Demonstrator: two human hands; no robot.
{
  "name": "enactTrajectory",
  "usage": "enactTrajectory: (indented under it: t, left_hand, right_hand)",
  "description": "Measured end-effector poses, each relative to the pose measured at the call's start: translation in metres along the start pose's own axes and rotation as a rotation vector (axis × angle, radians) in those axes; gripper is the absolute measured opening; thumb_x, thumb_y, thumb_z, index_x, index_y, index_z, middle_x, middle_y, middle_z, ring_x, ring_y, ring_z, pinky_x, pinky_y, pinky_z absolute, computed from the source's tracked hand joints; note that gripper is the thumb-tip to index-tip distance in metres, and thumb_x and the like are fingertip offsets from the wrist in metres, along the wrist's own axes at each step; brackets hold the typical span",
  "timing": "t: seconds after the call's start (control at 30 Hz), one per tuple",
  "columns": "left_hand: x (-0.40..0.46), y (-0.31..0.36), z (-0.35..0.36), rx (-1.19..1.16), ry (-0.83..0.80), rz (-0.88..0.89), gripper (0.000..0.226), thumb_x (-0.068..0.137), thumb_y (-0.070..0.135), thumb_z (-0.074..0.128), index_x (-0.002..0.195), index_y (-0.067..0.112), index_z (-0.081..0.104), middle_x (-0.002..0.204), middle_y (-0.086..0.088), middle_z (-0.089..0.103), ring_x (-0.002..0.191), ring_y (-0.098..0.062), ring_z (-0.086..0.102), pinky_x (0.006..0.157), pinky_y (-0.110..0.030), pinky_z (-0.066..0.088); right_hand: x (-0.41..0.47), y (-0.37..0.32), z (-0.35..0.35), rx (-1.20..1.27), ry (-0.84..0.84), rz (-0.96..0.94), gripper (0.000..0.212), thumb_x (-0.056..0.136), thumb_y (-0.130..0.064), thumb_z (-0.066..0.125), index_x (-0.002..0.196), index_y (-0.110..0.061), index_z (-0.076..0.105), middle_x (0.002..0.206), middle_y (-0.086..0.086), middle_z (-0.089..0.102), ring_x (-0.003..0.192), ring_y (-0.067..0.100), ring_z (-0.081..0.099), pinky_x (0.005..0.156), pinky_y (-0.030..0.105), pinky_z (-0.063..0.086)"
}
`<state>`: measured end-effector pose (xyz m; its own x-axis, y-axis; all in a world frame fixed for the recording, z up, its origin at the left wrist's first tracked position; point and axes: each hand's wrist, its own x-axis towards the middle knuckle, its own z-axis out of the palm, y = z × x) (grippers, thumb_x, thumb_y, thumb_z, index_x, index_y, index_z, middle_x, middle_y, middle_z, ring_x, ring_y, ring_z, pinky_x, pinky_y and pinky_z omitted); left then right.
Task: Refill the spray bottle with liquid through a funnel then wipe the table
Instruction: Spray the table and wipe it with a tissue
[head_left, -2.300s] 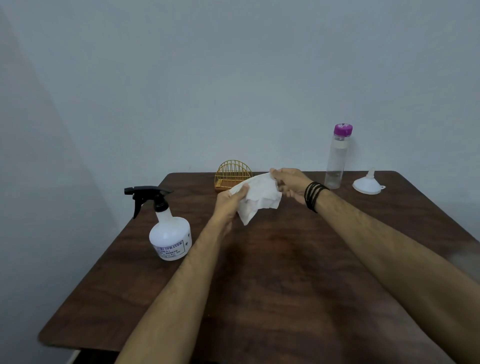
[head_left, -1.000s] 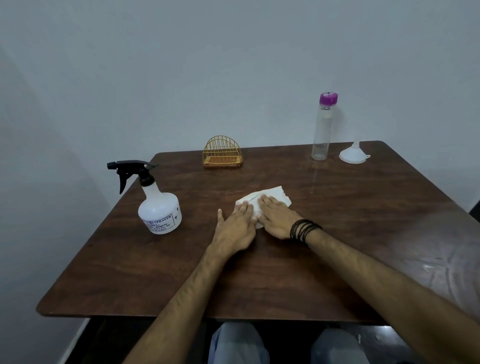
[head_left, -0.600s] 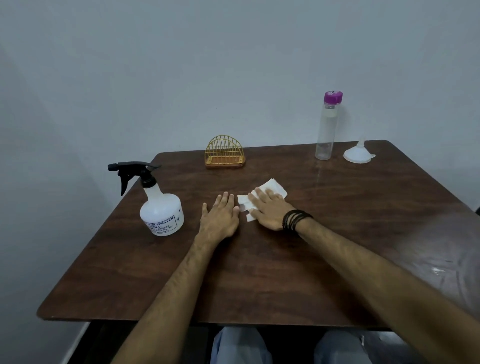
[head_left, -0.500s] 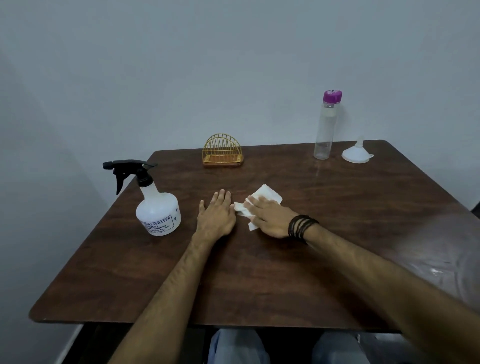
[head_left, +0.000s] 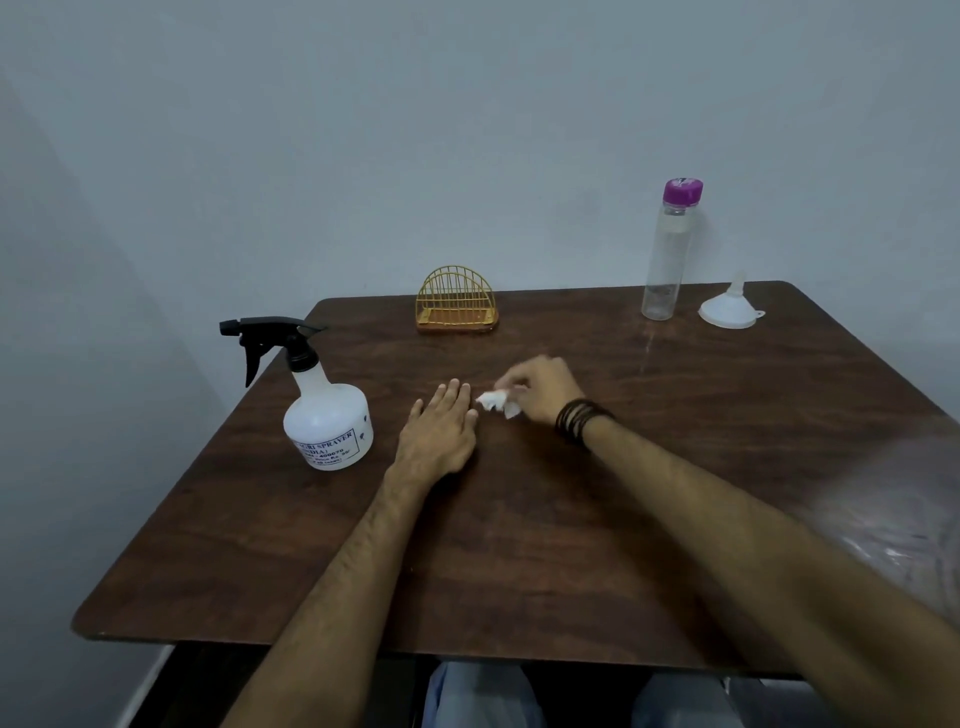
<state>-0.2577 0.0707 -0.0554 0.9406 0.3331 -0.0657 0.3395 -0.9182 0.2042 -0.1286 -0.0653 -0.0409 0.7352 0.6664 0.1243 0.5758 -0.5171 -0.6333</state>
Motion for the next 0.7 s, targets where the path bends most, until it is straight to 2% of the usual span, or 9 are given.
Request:
enactTrajectory:
  t: [0.03, 0.1, 0.13, 0.17, 0.27, 0.37, 0.47, 0.57, 0.7]
  left_hand:
    - [0.000, -0.002, -0.002, -0.001, -0.014, 0.015, 0.056, 0.110, 0.035, 0.019, 0.162, 0.016, 0.010, 0.170, -0.002, 0.004, 0.157, -0.016, 0.003, 0.125, -0.043, 0.005]
    - [-0.001, -0.006, -0.002, -0.001, -0.002, 0.038, 0.056, 0.110, 0.036, 0.019, 0.162, 0.017, 0.011, 0.170, -0.001, 0.005, 0.157, -0.016, 0.004, 0.126, -0.042, 0.006]
    - [-0.002, -0.008, 0.000, -0.005, 0.021, 0.041, 0.055, 0.110, 0.035, 0.019, 0.162, 0.017, 0.012, 0.170, -0.001, 0.007, 0.157, -0.015, 0.006, 0.126, -0.041, 0.006]
    - [-0.003, -0.008, 0.002, -0.011, 0.044, 0.040, 0.055, 0.110, 0.035, 0.020, 0.162, 0.017, 0.014, 0.170, -0.001, 0.009, 0.157, -0.015, 0.006, 0.126, -0.040, 0.006]
    - [-0.002, -0.008, 0.004, -0.023, 0.066, 0.034, 0.055, 0.110, 0.034, 0.021, 0.162, 0.016, 0.015, 0.170, -0.001, 0.009, 0.157, -0.014, 0.007, 0.126, -0.039, 0.006]
    - [-0.002, -0.008, 0.005, -0.038, 0.105, 0.018, 0.055, 0.110, 0.031, 0.024, 0.161, 0.013, 0.017, 0.170, -0.002, 0.012, 0.157, -0.015, 0.008, 0.126, -0.038, 0.007]
    - [-0.002, -0.007, 0.007, -0.041, 0.133, 0.007, 0.055, 0.109, 0.029, 0.026, 0.161, 0.011, 0.017, 0.169, -0.004, 0.014, 0.157, -0.016, 0.009, 0.126, -0.038, 0.008]
    - [0.000, -0.006, 0.007, -0.025, 0.126, -0.004, 0.056, 0.109, 0.029, 0.026, 0.161, 0.011, 0.016, 0.170, -0.005, 0.013, 0.157, -0.017, 0.009, 0.126, -0.040, 0.008]
    - [0.000, -0.007, 0.009, 0.012, 0.103, -0.017, 0.057, 0.109, 0.031, 0.022, 0.161, 0.012, 0.012, 0.170, -0.004, 0.008, 0.157, -0.017, 0.005, 0.126, -0.041, 0.006]
  right_hand:
    - [0.007, -0.002, -0.010, 0.241, -0.005, 0.113, 0.018, 0.087, -0.007, 0.070, 0.101, -0.015, 0.078, 0.104, 0.004, 0.074, 0.098, 0.017, 0.068, 0.083, 0.023, 0.052]
    - [0.020, -0.010, -0.027, 0.767, -0.068, 0.332, 0.012, 0.089, -0.002, 0.069, 0.093, -0.013, 0.073, 0.099, 0.007, 0.071, 0.091, 0.017, 0.066, 0.071, 0.023, 0.052]
    - [0.026, -0.012, -0.029, 0.854, -0.079, 0.378, 0.012, 0.090, -0.002, 0.067, 0.091, -0.014, 0.070, 0.098, 0.006, 0.070, 0.089, 0.016, 0.065, 0.069, 0.023, 0.052]
    - [0.030, -0.013, -0.028, 0.813, -0.066, 0.390, 0.012, 0.090, -0.003, 0.068, 0.090, -0.016, 0.070, 0.094, 0.003, 0.070, 0.087, 0.014, 0.065, 0.069, 0.022, 0.051]
    - [0.039, -0.008, -0.011, 0.138, 0.081, 0.202, 0.014, 0.081, -0.012, 0.074, 0.087, -0.025, 0.074, 0.084, -0.007, 0.069, 0.084, 0.008, 0.062, 0.077, 0.022, 0.050]
    - [0.035, -0.002, 0.001, -0.159, 0.086, 0.008, 0.019, 0.083, -0.014, 0.067, 0.094, -0.024, 0.079, 0.098, -0.002, 0.075, 0.096, 0.015, 0.067, 0.083, 0.029, 0.055]
    - [0.026, -0.007, 0.011, -0.304, -0.025, -0.235, 0.024, 0.090, -0.014, 0.059, 0.104, -0.014, 0.077, 0.106, 0.007, 0.073, 0.100, 0.025, 0.067, 0.083, 0.035, 0.055]
    - [0.009, -0.008, 0.017, -0.363, -0.049, -0.332, 0.030, 0.098, -0.029, 0.050, 0.117, -0.016, 0.069, 0.124, 0.007, 0.060, 0.111, 0.024, 0.055, 0.091, 0.035, 0.048]
    - [-0.017, -0.006, 0.013, -0.406, -0.076, -0.417, 0.030, 0.100, -0.023, 0.051, 0.124, -0.016, 0.068, 0.118, 0.006, 0.060, 0.110, 0.024, 0.056, 0.092, 0.034, 0.047]
